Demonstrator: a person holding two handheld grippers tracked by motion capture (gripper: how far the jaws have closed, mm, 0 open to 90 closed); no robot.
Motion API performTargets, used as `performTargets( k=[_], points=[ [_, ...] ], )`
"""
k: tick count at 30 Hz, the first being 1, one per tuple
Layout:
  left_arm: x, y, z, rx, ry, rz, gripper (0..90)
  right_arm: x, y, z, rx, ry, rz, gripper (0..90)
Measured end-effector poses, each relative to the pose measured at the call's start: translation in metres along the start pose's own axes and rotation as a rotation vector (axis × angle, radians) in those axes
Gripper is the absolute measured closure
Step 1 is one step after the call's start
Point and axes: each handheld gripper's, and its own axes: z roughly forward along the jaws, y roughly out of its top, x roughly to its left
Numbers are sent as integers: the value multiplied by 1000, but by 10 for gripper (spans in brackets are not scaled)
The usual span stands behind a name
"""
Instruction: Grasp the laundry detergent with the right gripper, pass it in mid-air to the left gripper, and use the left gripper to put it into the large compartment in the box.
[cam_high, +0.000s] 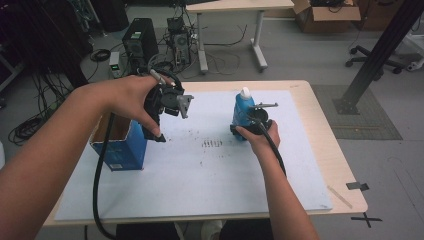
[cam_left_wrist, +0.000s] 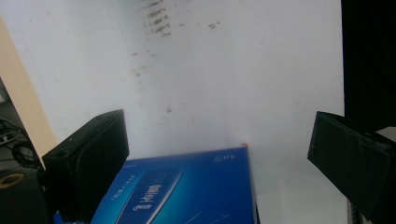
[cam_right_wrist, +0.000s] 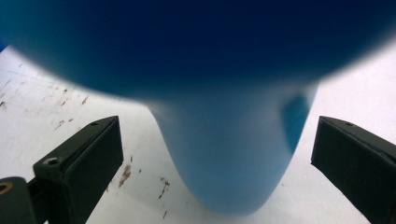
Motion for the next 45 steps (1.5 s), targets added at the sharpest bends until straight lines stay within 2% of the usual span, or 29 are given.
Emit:
performTargets(
  k=[3, 8, 13, 17, 28, 34, 38, 45],
  points=[
    [0, 1, 1, 1, 2, 1, 56, 0, 0, 2, -19, 1, 21, 21],
    [-1, 1, 3, -3, -10, -3, 55, 2, -3, 3, -58, -9, 27, 20],
    [-1, -1, 7, -2, -10, -4, 55, 2, -6, 2, -140, -7, 35, 15],
    [-2, -2, 7, -6, -10, -5, 56, 4, -7, 2, -180, -14, 28, 16],
    [-4, -4, 5, -9, -6, -4, 56, 7, -8, 7, -220, -31, 35, 20],
    [-5, -4, 5, -10, -3, -3, 56, 4, -9, 8, -244, -46, 43, 77],
    [-5, -4, 5, -9, -3, -3, 56, 6, -10, 9, -246, -61, 18, 114],
    [-6, -3, 5, -7, -3, -8, 56, 8, -11, 10, -257, -50, 11, 153]
  ],
)
